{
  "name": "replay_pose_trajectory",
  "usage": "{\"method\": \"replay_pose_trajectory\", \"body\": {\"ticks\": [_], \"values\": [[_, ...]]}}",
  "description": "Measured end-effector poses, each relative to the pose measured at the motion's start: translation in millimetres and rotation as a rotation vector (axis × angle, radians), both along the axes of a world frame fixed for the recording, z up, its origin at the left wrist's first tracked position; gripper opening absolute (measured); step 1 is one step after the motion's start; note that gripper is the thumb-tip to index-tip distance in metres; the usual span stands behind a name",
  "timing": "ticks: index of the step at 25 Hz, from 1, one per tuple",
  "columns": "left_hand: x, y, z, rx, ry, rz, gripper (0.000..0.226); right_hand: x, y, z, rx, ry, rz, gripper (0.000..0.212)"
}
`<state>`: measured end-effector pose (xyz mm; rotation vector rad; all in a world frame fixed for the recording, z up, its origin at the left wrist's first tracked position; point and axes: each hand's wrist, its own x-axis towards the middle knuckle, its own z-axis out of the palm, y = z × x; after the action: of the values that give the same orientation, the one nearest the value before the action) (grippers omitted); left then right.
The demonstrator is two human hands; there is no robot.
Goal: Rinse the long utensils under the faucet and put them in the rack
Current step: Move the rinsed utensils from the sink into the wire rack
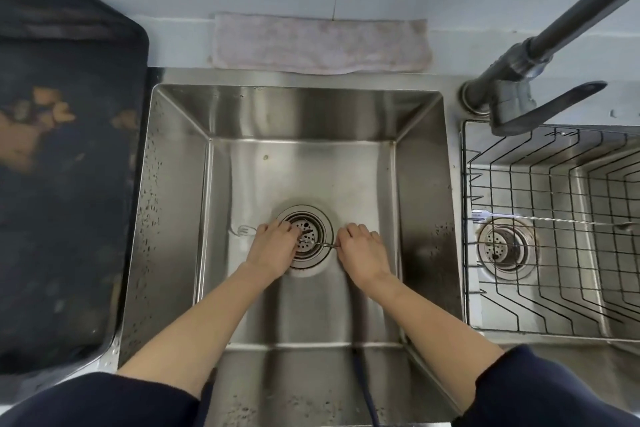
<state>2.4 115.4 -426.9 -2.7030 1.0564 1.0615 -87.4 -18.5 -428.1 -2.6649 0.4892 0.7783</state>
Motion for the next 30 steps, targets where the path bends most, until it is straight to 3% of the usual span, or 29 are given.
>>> {"method": "replay_pose_trajectory", "body": {"ticks": [5, 12, 30], "values": [[2.2, 6.1, 8.9, -0.081, 0.065, 0.05, 0.03, -2.8, -0.1, 14.4, 0.017, -0.012, 0.006, 0.025], [1.9, 13.8, 48.1, -0.176, 0.007, 0.095, 0.029, -9.0, 2.5, 59.5, -0.022, -0.091, 0.11, 0.029], [-42.1, 1.6, 170.1, -0.431, -0.249, 0.074, 0.023, -56.3, -35.7, 166.6, -0.283, -0.592, 0.143, 0.02]]}}
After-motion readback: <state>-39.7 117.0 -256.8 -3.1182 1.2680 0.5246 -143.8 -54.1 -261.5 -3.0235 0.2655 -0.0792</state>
